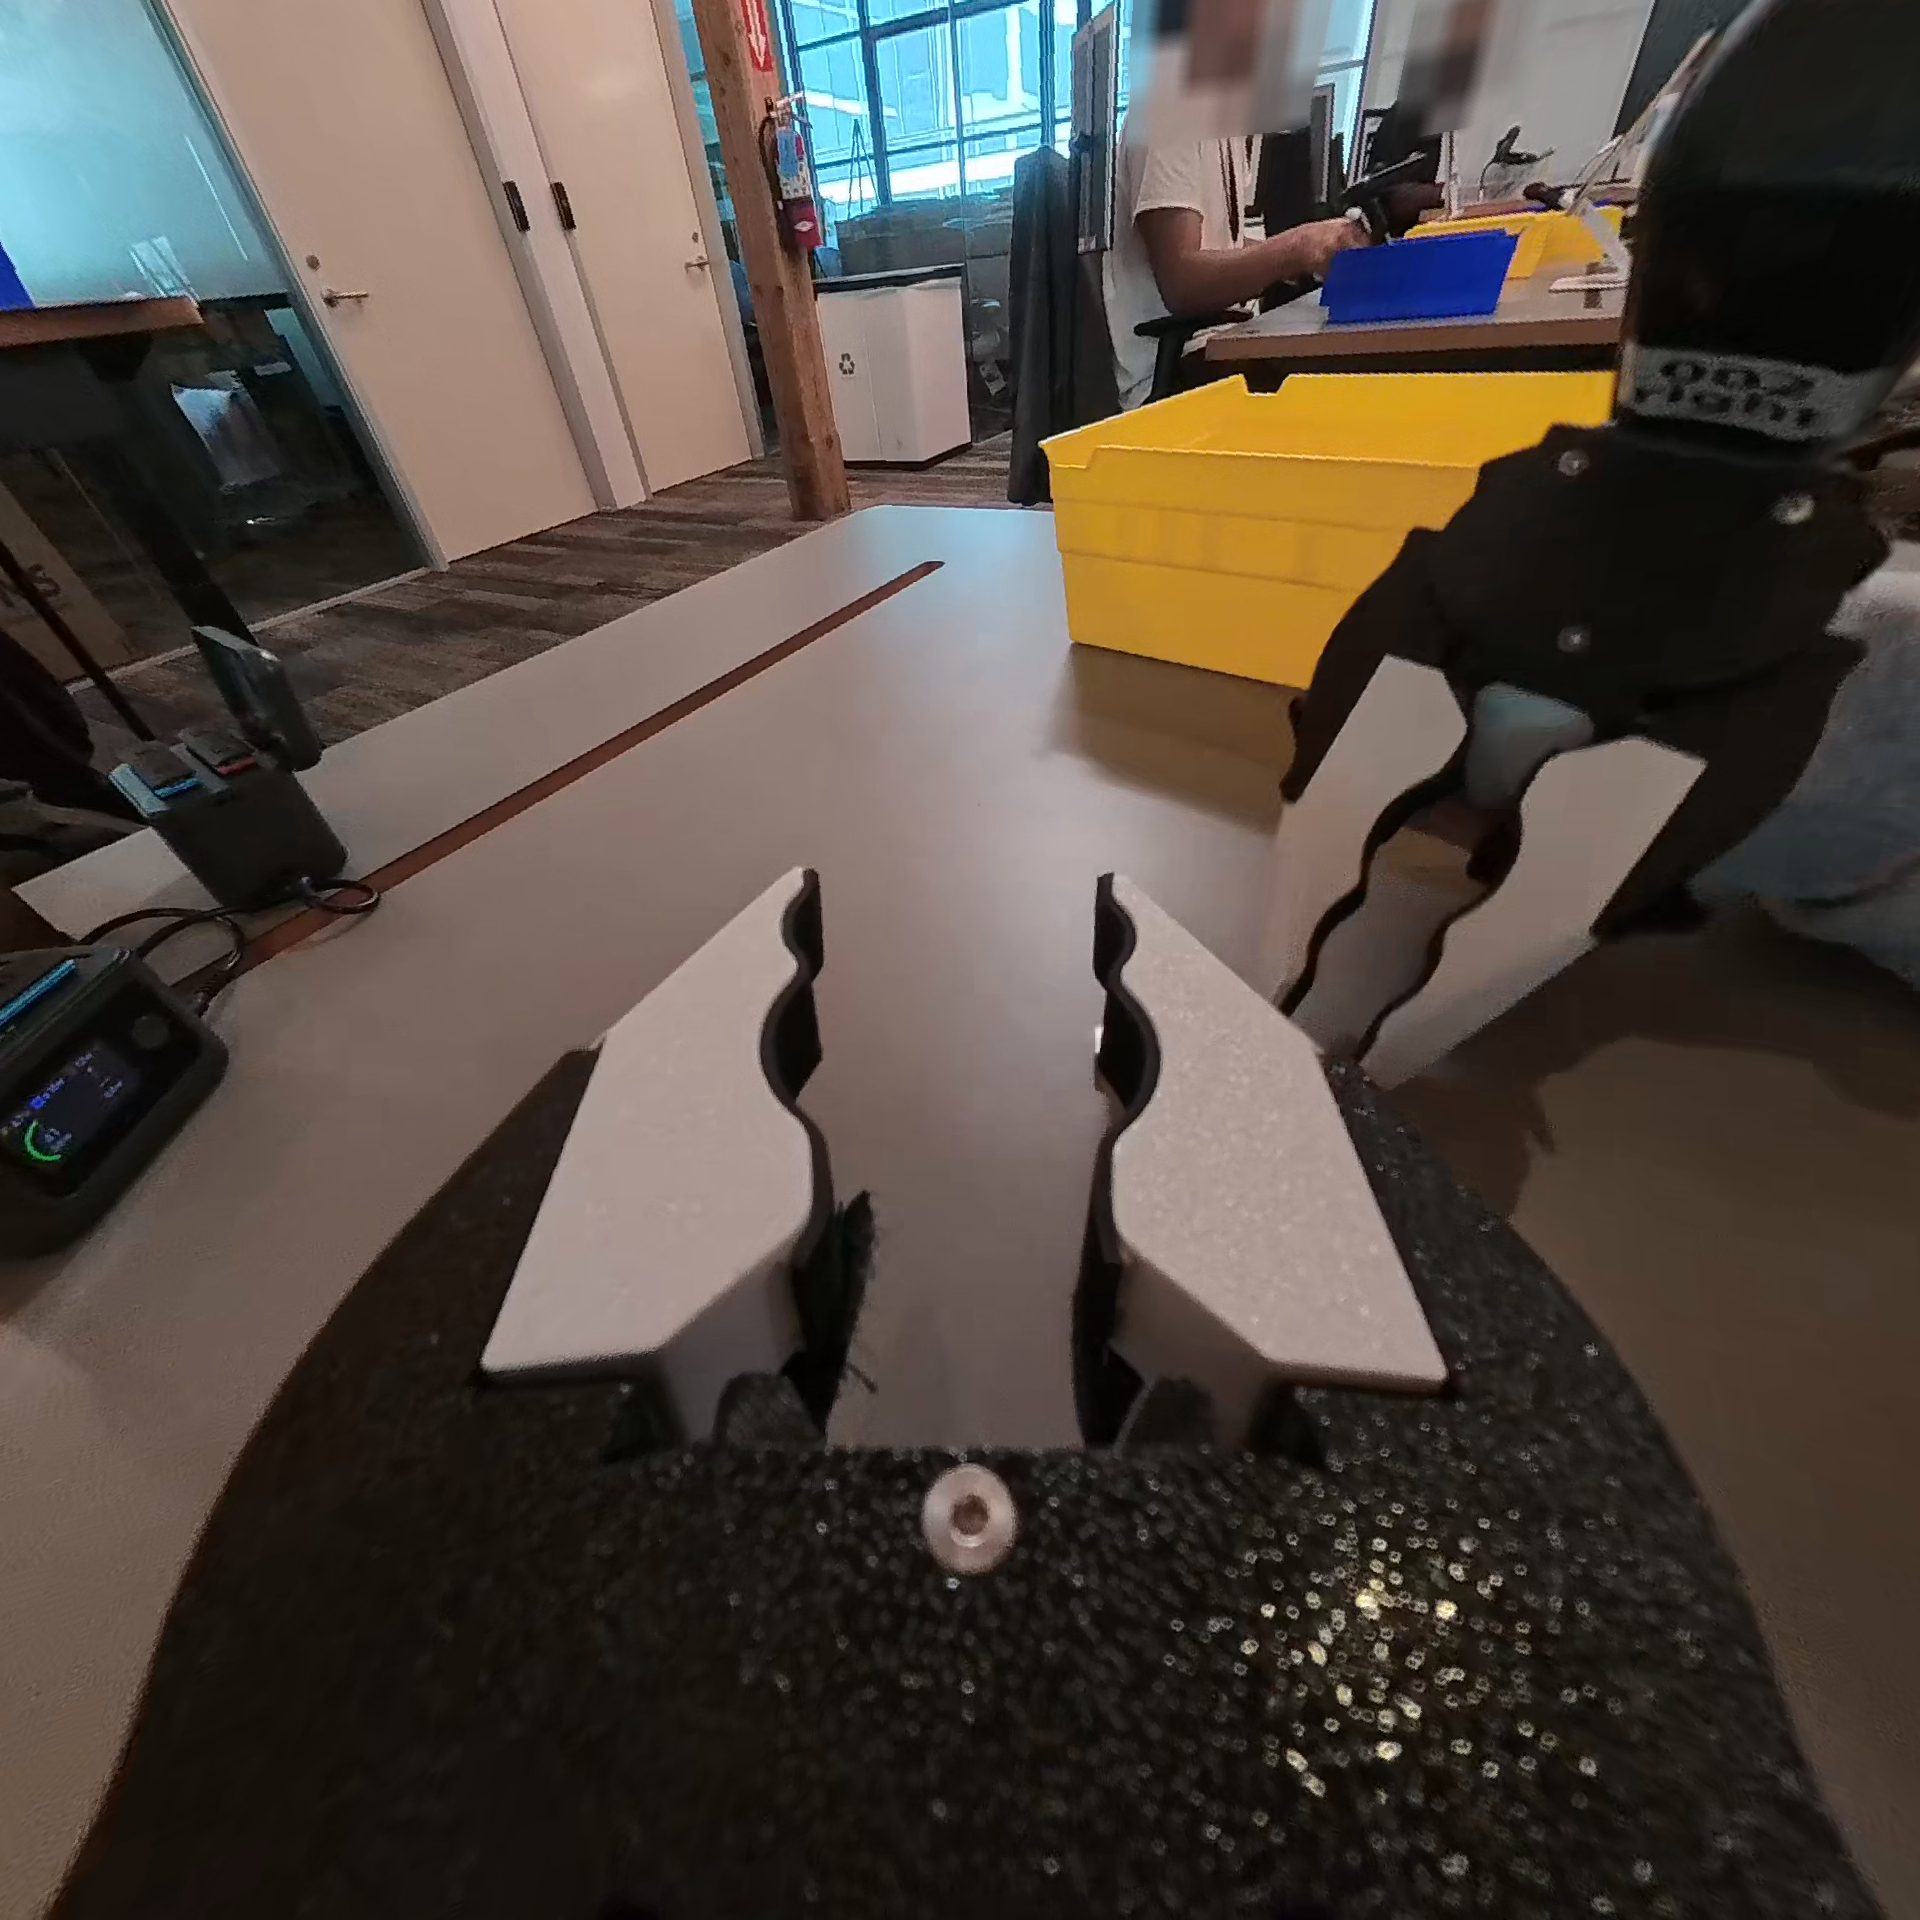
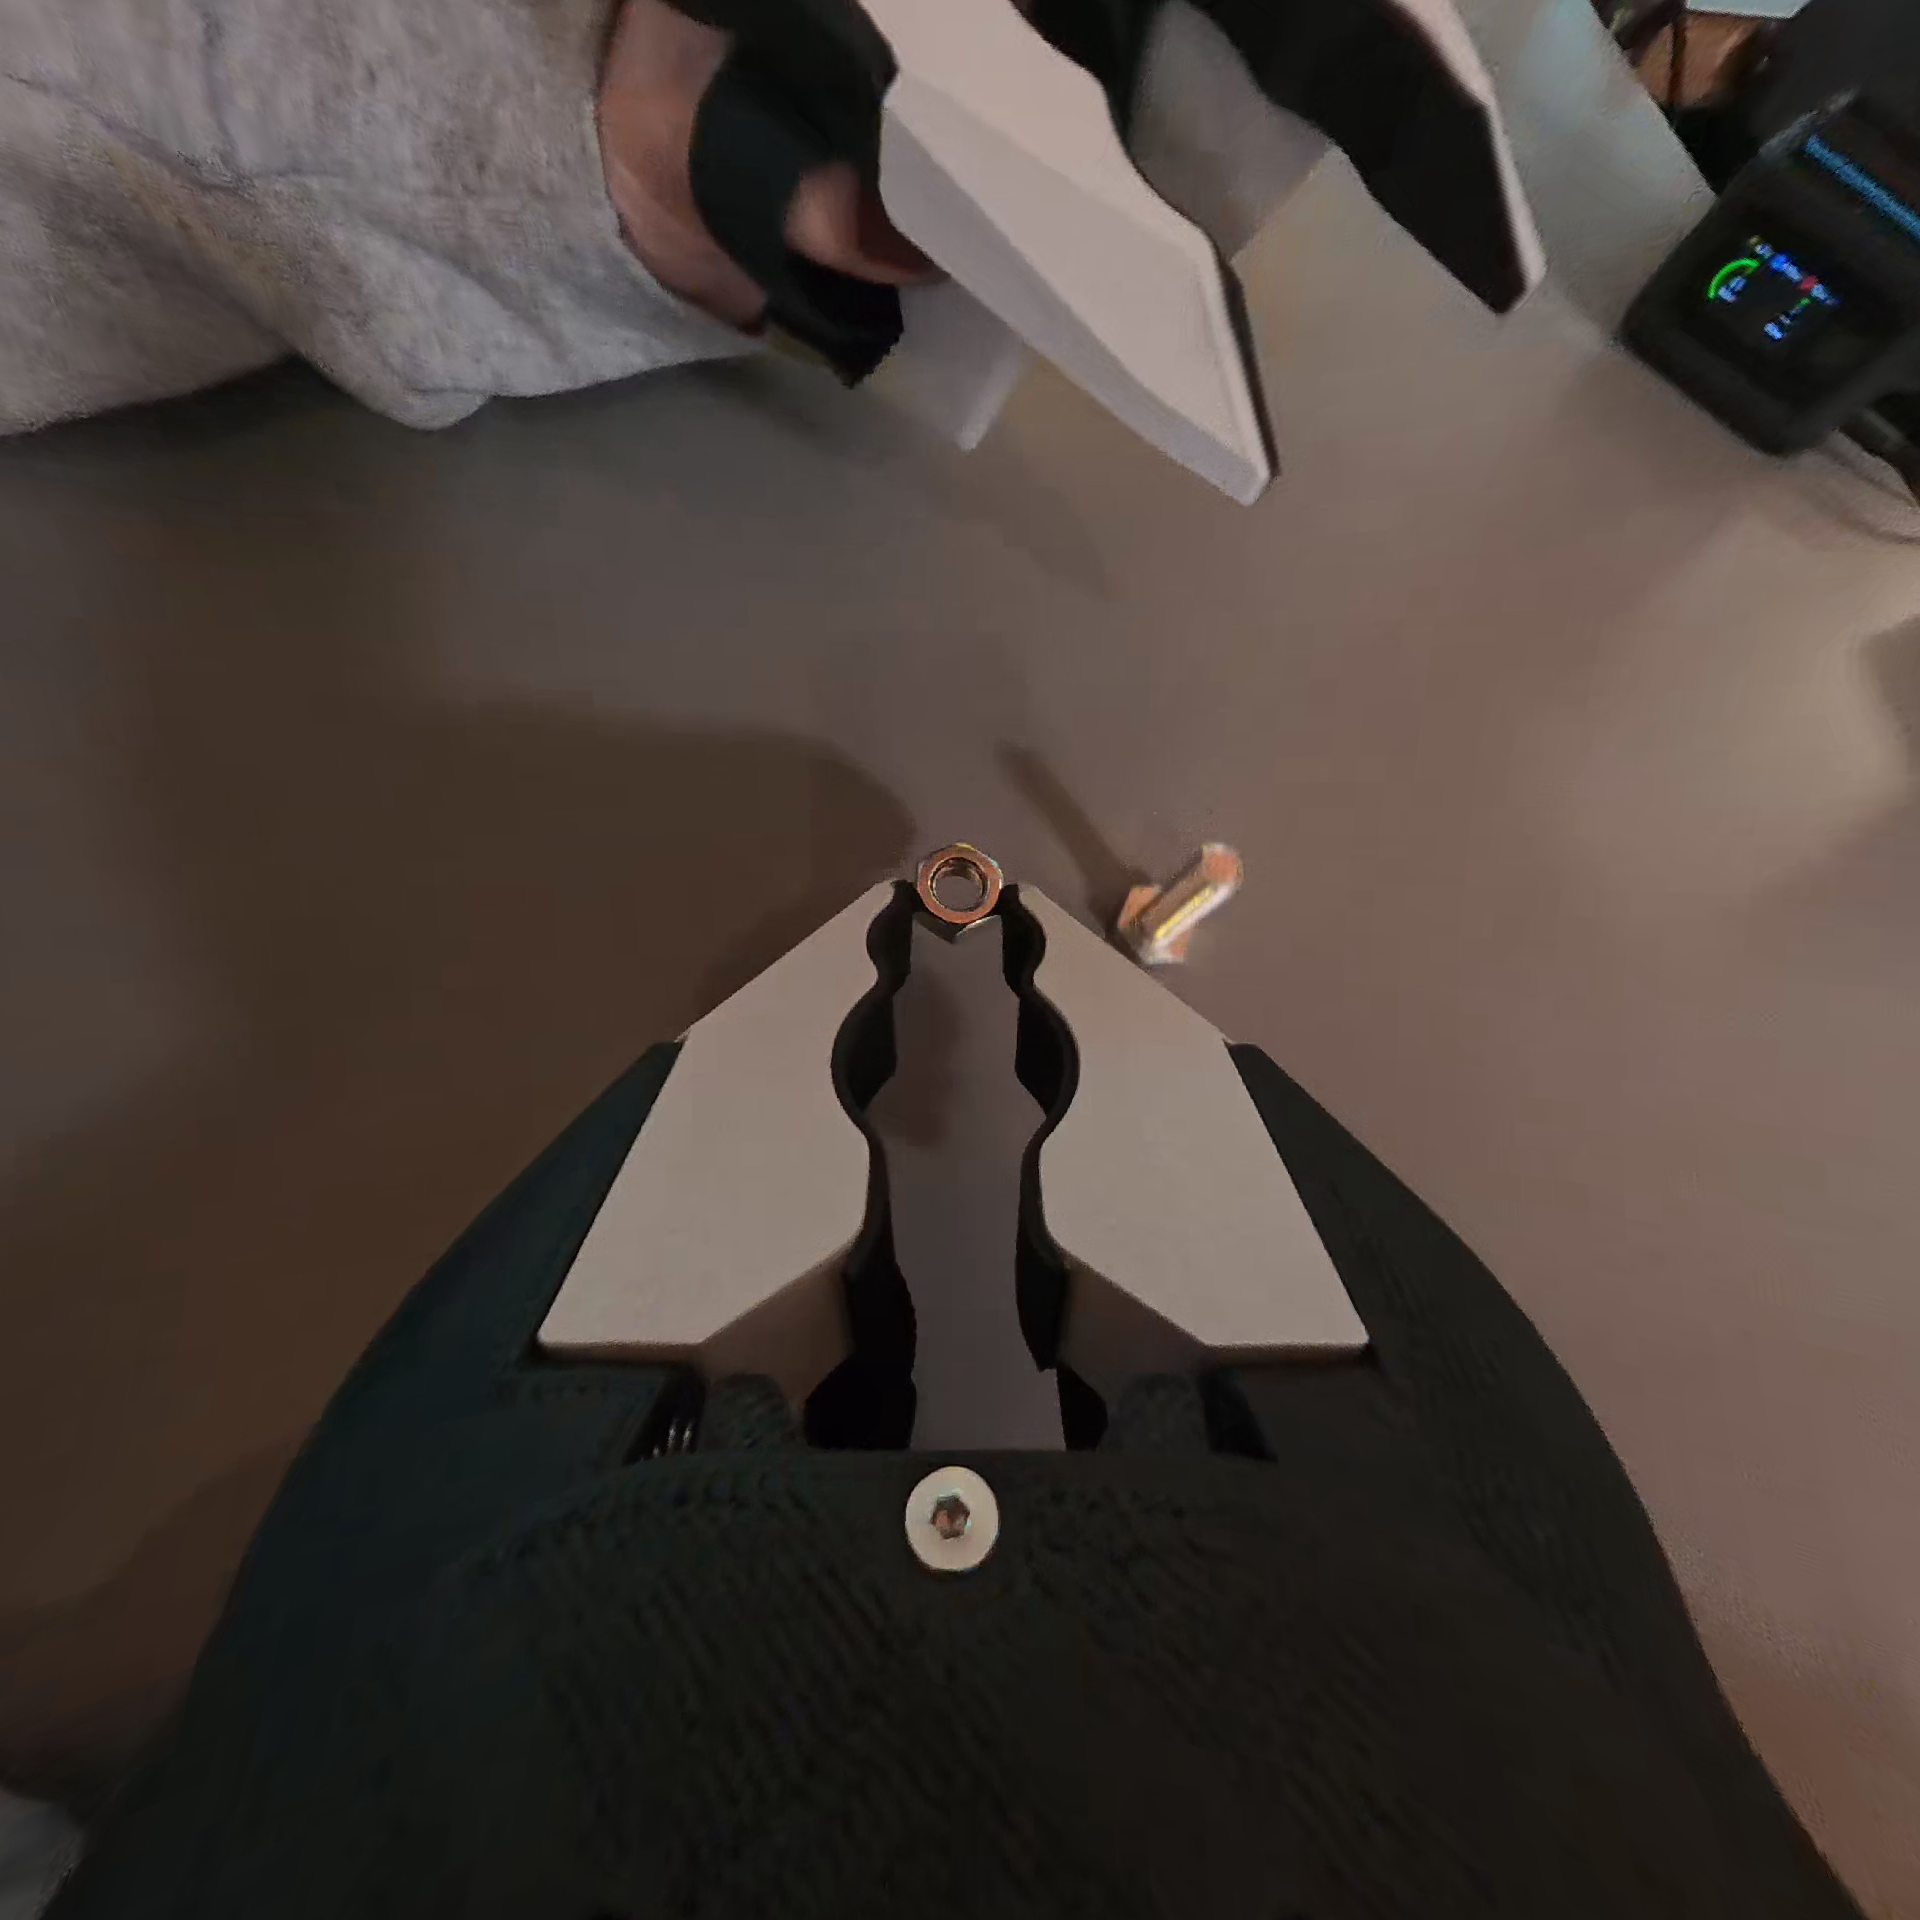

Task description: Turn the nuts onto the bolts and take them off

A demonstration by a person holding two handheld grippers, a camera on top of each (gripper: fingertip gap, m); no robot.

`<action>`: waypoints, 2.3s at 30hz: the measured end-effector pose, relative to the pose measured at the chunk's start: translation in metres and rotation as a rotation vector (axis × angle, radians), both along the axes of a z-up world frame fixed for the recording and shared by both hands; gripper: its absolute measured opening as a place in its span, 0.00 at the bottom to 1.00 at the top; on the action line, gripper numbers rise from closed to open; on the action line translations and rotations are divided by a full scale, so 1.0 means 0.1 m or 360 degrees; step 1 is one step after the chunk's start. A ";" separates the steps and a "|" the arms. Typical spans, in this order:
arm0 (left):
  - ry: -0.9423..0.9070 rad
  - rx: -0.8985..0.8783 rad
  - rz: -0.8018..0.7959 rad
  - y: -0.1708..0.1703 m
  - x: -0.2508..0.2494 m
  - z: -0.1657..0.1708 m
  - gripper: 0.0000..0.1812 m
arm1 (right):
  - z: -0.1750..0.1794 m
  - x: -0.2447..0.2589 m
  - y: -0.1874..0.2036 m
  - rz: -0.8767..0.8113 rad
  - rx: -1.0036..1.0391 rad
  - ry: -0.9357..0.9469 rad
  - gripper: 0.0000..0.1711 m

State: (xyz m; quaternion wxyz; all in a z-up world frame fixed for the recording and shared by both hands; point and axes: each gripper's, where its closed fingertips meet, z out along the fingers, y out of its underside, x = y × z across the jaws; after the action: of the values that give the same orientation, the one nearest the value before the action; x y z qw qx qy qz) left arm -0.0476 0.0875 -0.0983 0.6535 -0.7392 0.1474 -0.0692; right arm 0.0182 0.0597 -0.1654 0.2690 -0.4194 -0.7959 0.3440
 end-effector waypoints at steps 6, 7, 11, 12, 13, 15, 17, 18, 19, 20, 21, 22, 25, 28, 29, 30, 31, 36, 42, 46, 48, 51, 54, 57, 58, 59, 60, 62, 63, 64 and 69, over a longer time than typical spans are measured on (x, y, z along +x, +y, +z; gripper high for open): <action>-0.0040 0.0005 0.0031 0.00 -0.06 0.01 0.28 | -0.18 -0.25 -0.13 -0.0042 0.0145 -0.0026 0.09; -0.0042 0.0003 0.0035 0.00 -0.07 0.01 0.28 | -0.16 -0.27 -0.15 -0.0048 0.0113 -0.0012 0.09; -0.0051 -0.0005 0.0031 0.00 -0.07 0.00 0.28 | -0.15 -0.23 -0.23 0.0032 0.0067 -0.0012 0.16; -0.0050 -0.0003 0.0030 0.00 -0.07 0.00 0.28 | -0.10 -0.18 -0.24 0.0083 0.0072 0.0023 0.16; -0.0045 0.0001 0.0026 -0.01 -0.06 0.01 0.28 | -0.03 -0.14 -0.25 0.0121 0.0060 0.0074 0.17; -0.0032 0.0006 0.0003 -0.03 -0.05 0.03 0.29 | 0.15 -0.06 -0.20 0.0107 -0.0031 0.0157 0.17; -0.0027 -0.0046 -0.0047 -0.06 -0.01 0.00 0.32 | 0.24 0.00 -0.05 0.0019 -0.0100 0.0186 0.17; -0.0024 -0.0109 -0.0092 -0.07 0.03 -0.04 0.32 | 0.24 0.02 0.06 -0.0042 -0.0089 0.0193 0.16; -0.0015 -0.0198 -0.0146 -0.09 0.07 -0.11 0.33 | 0.22 0.03 0.18 -0.0118 -0.0063 0.0193 0.16; -0.0002 -0.0312 -0.0212 -0.12 0.12 -0.21 0.34 | 0.19 0.03 0.30 -0.0200 -0.0050 0.0183 0.17; 0.0021 -0.0439 -0.0261 -0.16 0.15 -0.32 0.33 | 0.16 0.02 0.36 -0.0252 -0.0070 0.0165 0.17; 0.0054 -0.0519 -0.0302 -0.19 0.17 -0.41 0.32 | 0.13 0.00 0.40 -0.0291 -0.0104 0.0148 0.17; 0.0046 -0.0731 -0.0525 -0.35 0.32 -0.59 0.30 | -0.01 -0.07 0.43 -0.0361 -0.0137 0.0055 0.19; 0.0109 -0.0857 -0.0674 -0.49 0.39 -0.74 0.28 | -0.15 -0.12 0.41 -0.0383 -0.0099 -0.0031 0.19; 0.0133 -0.0880 -0.0696 -0.51 0.39 -0.78 0.28 | -0.18 -0.14 0.41 -0.0392 -0.0083 -0.0044 0.19; 0.0145 -0.0893 -0.0712 -0.53 0.39 -0.81 0.28 | -0.18 -0.16 0.41 -0.0397 -0.0086 -0.0044 0.18; 0.0148 -0.0900 -0.0718 -0.53 0.40 -0.83 0.27 | -0.17 -0.17 0.41 -0.0402 -0.0089 -0.0035 0.18; 0.0121 -0.0903 -0.0723 -0.52 0.41 -0.84 0.23 | -0.18 -0.20 0.45 -0.0420 -0.0074 -0.0042 0.16; 0.0096 -0.0910 -0.0749 -0.52 0.46 -0.83 0.18 | -0.19 -0.24 0.42 -0.0385 -0.0095 -0.0054 0.14; 0.0090 -0.0915 -0.0728 -0.48 0.49 -0.84 0.16 | -0.19 -0.25 0.41 -0.0374 -0.0104 -0.0060 0.13; 0.0090 -0.0913 -0.0704 -0.46 0.49 -0.84 0.15 | -0.19 -0.25 0.40 -0.0360 -0.0098 -0.0061 0.11; 0.0101 -0.0908 -0.0696 -0.45 0.50 -0.84 0.14 | -0.19 -0.25 0.40 -0.0357 -0.0083 -0.0054 0.10; 0.0120 -0.0902 -0.0690 -0.44 0.51 -0.85 0.13 | -0.19 -0.25 0.40 -0.0357 -0.0082 -0.0053 0.10; 0.0138 -0.0897 -0.0682 -0.43 0.51 -0.86 0.12 | -0.19 -0.25 0.40 -0.0357 -0.0079 -0.0051 0.10; 0.0141 -0.0896 -0.0682 -0.43 0.52 -0.86 0.12 | -0.19 -0.25 0.40 -0.0357 -0.0078 -0.0051 0.10; 0.0145 -0.0895 -0.0682 -0.43 0.52 -0.86 0.11 | -0.19 -0.25 0.40 -0.0356 -0.0078 -0.0051 0.10; 0.0150 -0.0893 -0.0681 -0.43 0.52 -0.86 0.11 | -0.19 -0.25 0.40 -0.0356 -0.0078 -0.0051 0.10; 0.0164 -0.0889 -0.0682 -0.43 0.52 -0.86 0.11 | -0.19 -0.25 0.39 -0.0357 -0.0079 -0.0051 0.10; 0.0175 -0.0885 -0.0681 -0.42 0.53 -0.86 0.10 | -0.19 -0.25 0.39 -0.0357 -0.0079 -0.0051 0.10; 0.0189 -0.0881 -0.0679 -0.42 0.53 -0.87 0.10 | -0.19 -0.25 0.39 -0.0357 -0.0078 -0.0051 0.10; 0.0209 -0.0880 -0.0692 -0.43 0.56 -0.87 0.09 | -0.19 -0.25 0.39 -0.0356 -0.0070 -0.0047 0.09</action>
State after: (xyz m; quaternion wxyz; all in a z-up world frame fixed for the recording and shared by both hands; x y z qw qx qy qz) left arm 0.0080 0.0446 -0.1855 0.3878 -0.8424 0.3187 -0.1961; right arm -0.0064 0.0989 -0.1847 0.2847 -0.5163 -0.7403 0.3230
